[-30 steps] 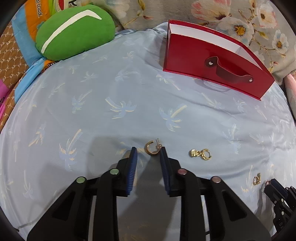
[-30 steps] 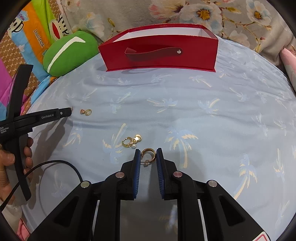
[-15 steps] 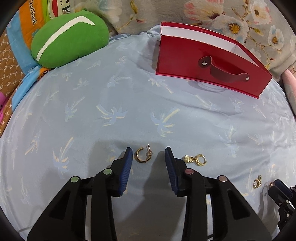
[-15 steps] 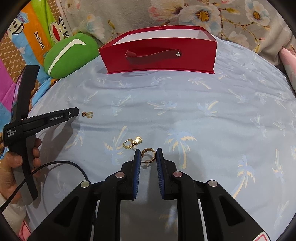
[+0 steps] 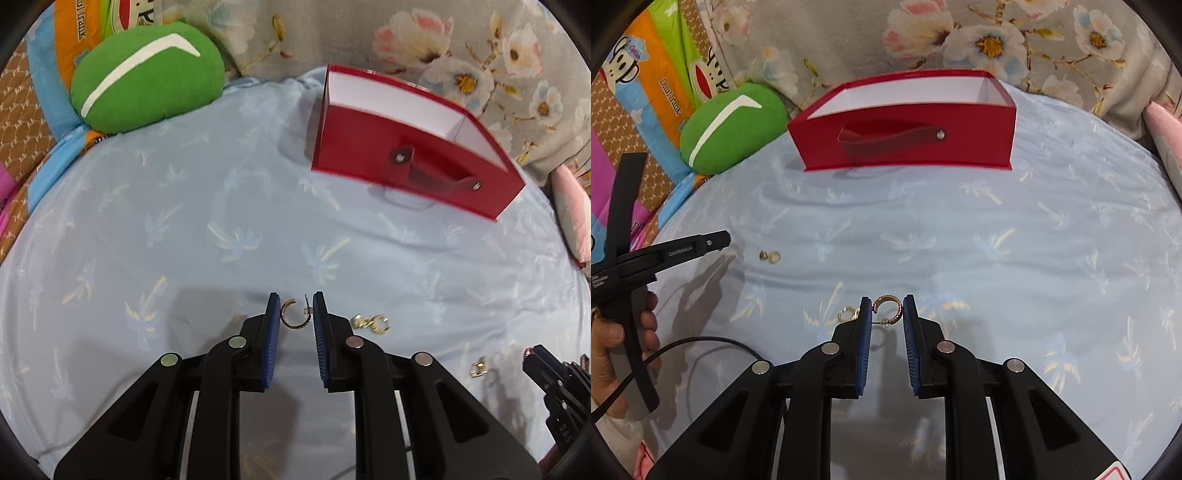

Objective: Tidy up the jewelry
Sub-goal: 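Carry both gold hoop earrings over the red box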

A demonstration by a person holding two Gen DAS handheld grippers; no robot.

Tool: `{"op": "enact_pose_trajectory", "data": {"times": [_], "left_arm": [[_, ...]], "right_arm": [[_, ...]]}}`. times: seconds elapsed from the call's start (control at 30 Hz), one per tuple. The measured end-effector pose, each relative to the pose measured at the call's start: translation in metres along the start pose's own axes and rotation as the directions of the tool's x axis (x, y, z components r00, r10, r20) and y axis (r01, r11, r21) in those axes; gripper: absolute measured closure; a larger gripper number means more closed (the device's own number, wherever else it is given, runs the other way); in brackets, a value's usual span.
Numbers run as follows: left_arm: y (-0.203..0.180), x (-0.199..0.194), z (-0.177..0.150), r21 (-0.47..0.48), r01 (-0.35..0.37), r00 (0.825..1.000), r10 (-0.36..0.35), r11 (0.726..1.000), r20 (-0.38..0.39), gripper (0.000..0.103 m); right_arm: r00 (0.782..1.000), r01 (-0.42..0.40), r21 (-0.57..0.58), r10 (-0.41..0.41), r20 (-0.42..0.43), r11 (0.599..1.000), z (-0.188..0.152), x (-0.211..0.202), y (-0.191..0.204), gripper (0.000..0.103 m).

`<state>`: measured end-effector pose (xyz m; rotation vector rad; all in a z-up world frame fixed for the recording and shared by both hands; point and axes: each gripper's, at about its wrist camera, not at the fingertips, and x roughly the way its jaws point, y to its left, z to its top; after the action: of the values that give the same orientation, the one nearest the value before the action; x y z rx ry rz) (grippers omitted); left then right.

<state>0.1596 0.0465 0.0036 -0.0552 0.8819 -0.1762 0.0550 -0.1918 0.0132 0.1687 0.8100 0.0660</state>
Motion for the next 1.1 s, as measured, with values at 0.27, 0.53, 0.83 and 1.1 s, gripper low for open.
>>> {"op": "enact_pose_trajectory", "data": {"times": [0.27, 0.53, 0.83, 1.1], "left_arm": [[-0.017, -0.051, 0.051, 0.056, 0.026, 0.993, -0.032, 0.998, 0.113, 0.086], [-0.047, -0.068, 0.112, 0.110, 0.072, 0.977, -0.093, 0.991, 0.193, 0.086], [-0.085, -0.042, 0.189, 0.161, 0.089, 0.963, -0.126, 0.983, 0.239, 0.086], [-0.114, 0.004, 0.254, 0.185, 0.080, 0.958, -0.127, 0.980, 0.257, 0.086]], "right_arm": [[0.991, 0.005, -0.005, -0.004, 0.133, 1.000, 0.058, -0.032, -0.013, 0.087], [0.967, 0.004, -0.024, 0.003, 0.254, 1.000, 0.138, -0.048, -0.029, 0.087], [0.961, -0.001, -0.015, 0.005, 0.278, 1.000, 0.223, -0.014, -0.047, 0.087], [0.969, -0.015, 0.032, 0.007, 0.247, 0.999, 0.288, 0.044, -0.072, 0.087]]}}
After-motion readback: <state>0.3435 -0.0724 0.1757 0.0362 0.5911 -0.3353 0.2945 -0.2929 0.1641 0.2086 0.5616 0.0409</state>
